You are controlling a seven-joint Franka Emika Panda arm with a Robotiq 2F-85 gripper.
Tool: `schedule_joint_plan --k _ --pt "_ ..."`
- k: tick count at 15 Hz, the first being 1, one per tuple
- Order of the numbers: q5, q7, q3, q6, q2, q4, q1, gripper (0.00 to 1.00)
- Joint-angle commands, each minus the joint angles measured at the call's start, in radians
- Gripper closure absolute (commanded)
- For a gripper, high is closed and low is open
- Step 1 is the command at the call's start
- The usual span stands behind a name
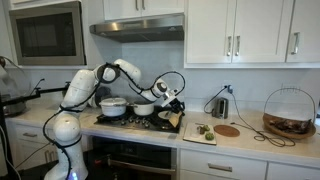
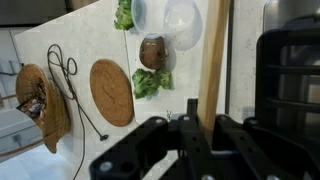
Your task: Remove the wooden spatula from the chopping board, place the spatula in the open grey pot on the right side of the stove, stir the contents of the pot with the spatula, remove the spatula from the pot and put it on the chopping board
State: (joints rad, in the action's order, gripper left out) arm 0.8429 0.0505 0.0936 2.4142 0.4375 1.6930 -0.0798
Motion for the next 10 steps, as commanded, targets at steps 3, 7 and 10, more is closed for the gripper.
schedule_joint_plan --k 3,7,10 --pt "0.025 -0.01 -0.006 0.015 0.017 0.002 0.012 0.98" --pt "0.019 0.009 -0.008 0.029 0.046 -0.011 0.019 0.98" --pt "0.017 0.018 -0.006 0.036 0.069 -0.023 0.024 0.98"
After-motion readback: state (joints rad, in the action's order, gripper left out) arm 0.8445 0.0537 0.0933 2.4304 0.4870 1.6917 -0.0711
